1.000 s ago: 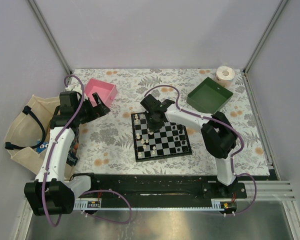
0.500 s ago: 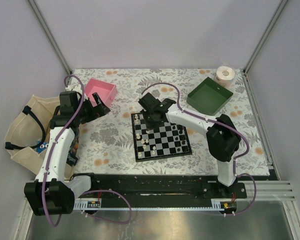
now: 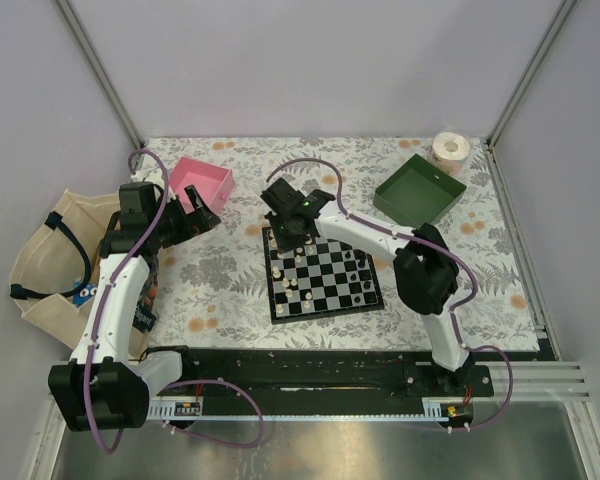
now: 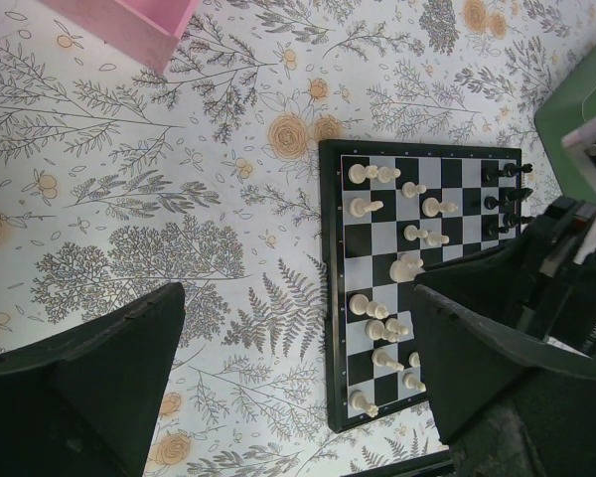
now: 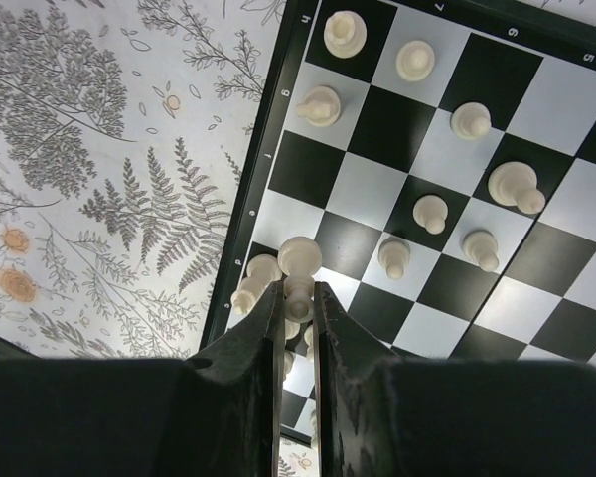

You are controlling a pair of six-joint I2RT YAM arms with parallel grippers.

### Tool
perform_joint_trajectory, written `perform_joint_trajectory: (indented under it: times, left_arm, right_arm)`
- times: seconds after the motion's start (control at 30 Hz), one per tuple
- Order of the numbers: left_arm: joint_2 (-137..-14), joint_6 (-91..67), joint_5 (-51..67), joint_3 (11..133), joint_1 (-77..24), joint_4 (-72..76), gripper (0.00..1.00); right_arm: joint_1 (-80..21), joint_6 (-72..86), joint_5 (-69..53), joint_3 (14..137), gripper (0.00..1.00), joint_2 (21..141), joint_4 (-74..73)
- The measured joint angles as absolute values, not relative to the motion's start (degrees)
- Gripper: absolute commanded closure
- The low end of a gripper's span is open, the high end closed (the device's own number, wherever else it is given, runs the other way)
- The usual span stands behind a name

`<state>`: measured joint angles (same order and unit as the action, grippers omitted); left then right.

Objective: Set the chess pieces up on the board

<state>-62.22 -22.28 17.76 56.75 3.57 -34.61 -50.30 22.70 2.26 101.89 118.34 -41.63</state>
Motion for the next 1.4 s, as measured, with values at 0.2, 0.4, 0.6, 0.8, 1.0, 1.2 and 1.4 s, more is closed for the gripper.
perform_joint_trajectory:
  times: [0.2,0.4,0.6,0.8,1.0,1.2,1.4]
  left_arm:
    - [-62.22,-22.28,17.76,56.75,3.57,-34.61,0.01]
    - [-62.22,-22.28,17.76,56.75,3.57,-34.61,0.01]
    - [-62.22,-22.28,17.76,56.75,3.57,-34.61,0.01]
    - [-62.22,-22.28,17.78,56.75,3.57,-34.61,0.01]
    - [-62.22,-22.28,17.78,56.75,3.57,-34.61,0.01]
    - [-62.22,-22.28,17.78,56.75,3.57,-34.61,0.01]
    - [-62.22,-22.28,17.78,56.75,3.57,-34.61,0.01]
  right_arm:
    - [-50.43,22.26,1.89,104.29,0.91,121.86,-43.35]
    - [-51.13,21.91,1.85,106.21,0.91,123.63,-43.88]
    - [-51.77,21.80,1.78,106.61,0.91,124.97,-44.49]
    - [-51.90,21.67,0.91,107.26,0.89,125.82,-44.93]
    - [-52.03,21.67,0.84,107.68,0.88,125.93,-44.93]
    - [-52.03,21.63,0.86,107.79,0.86,126.82,-45.08]
    - [-52.03,21.63,1.06,108.01,0.85,127.00,-45.23]
